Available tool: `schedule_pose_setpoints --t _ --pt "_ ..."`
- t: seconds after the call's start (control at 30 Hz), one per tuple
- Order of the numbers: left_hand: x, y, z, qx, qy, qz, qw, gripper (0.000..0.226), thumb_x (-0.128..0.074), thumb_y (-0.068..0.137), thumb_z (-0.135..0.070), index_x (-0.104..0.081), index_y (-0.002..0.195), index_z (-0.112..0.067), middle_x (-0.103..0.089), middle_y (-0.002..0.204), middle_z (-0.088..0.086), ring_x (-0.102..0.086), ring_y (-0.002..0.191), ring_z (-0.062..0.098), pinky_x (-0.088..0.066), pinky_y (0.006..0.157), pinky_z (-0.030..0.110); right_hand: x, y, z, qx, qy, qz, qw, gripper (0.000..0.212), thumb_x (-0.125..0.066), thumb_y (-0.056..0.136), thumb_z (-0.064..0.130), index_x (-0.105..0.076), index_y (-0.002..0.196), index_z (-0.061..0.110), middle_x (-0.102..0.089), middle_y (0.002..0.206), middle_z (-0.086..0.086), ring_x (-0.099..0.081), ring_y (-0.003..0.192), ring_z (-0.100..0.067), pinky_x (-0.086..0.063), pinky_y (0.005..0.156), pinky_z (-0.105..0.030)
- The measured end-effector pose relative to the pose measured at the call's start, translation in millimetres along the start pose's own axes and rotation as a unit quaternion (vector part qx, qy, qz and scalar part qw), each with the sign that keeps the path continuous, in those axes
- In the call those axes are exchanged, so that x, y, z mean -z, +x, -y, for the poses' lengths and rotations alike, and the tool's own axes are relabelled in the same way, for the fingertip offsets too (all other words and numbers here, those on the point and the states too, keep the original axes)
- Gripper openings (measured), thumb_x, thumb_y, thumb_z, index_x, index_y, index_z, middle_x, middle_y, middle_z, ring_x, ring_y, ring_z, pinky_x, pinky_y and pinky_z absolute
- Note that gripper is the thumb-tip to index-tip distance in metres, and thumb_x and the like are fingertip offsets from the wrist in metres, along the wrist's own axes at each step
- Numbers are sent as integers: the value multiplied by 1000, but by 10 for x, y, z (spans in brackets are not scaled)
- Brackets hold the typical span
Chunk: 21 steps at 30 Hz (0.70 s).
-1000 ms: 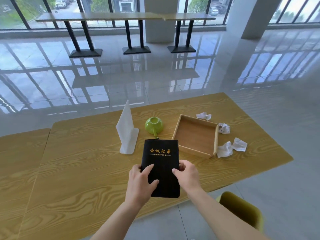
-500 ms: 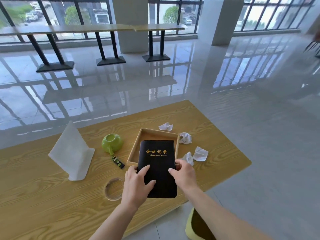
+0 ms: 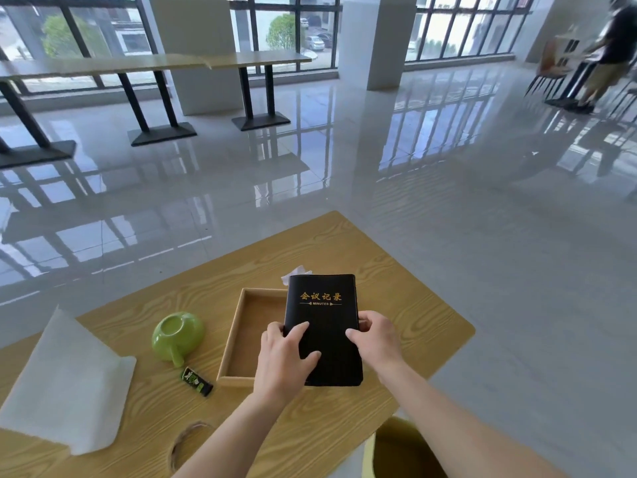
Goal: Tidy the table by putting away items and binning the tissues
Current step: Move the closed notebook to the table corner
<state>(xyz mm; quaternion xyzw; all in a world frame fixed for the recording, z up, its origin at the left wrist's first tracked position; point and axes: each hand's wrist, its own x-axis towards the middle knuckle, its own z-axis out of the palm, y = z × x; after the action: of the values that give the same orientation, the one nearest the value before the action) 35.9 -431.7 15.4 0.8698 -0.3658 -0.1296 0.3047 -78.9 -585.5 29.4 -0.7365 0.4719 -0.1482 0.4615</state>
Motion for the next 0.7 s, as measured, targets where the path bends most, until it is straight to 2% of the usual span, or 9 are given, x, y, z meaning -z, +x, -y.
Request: schedule_pose_setpoints --t 0.2,0.33,0.4,0.5,0.57,0.7 --pt "-100 424 -198 -25 -9 22 999 64 -66 86 -47 -41 144 -36 -39 125 -1 -34 122 16 -39 97 28 186 357 9 -24 -11 -27 999 18 -71 86 18 -68 102 26 -71 93 10 -64 84 -4 -50 65 -21" --pt "-244 737 -388 -22 -15 25 999 65 -65 86 -46 -40 144 -35 -36 116 -5 -35 117 16 -37 96 26 356 704 -9 -31 -18 -23 999 19 -71 85 16 -69 103 22 -72 93 9 -67 88 -11 -58 77 -33" --pt "-329 924 -494 -14 -12 26 999 65 -65 86 -47 -40 144 -34 -37 118 -3 -36 117 17 -38 99 28 446 926 -19 -31 -22 -21 999 19 -72 85 15 -70 102 21 -72 91 8 -68 88 -13 -58 82 -37" --pt "-490 1194 -643 0 -8 29 1000 65 -65 86 -47 -39 144 -35 -38 122 0 -36 120 19 -37 101 30 589 1269 -61 -23 -30 -17 999 19 -72 85 16 -70 104 21 -72 91 9 -67 87 -11 -56 73 -28" --pt "-605 1355 -746 2 -10 26 1000 64 -65 86 -47 -39 144 -35 -36 119 -3 -35 120 17 -34 98 26 686 1483 -97 -18 -35 -15 999 19 -72 86 17 -71 104 22 -72 92 9 -67 87 -10 -53 69 -24" --pt "-801 1621 -954 14 -7 31 999 63 -65 86 -45 -40 143 -34 -33 115 -5 -36 117 16 -31 93 22 848 1811 -176 -25 -42 -8 999 19 -72 86 15 -71 104 21 -73 95 5 -68 91 -15 -58 82 -35"
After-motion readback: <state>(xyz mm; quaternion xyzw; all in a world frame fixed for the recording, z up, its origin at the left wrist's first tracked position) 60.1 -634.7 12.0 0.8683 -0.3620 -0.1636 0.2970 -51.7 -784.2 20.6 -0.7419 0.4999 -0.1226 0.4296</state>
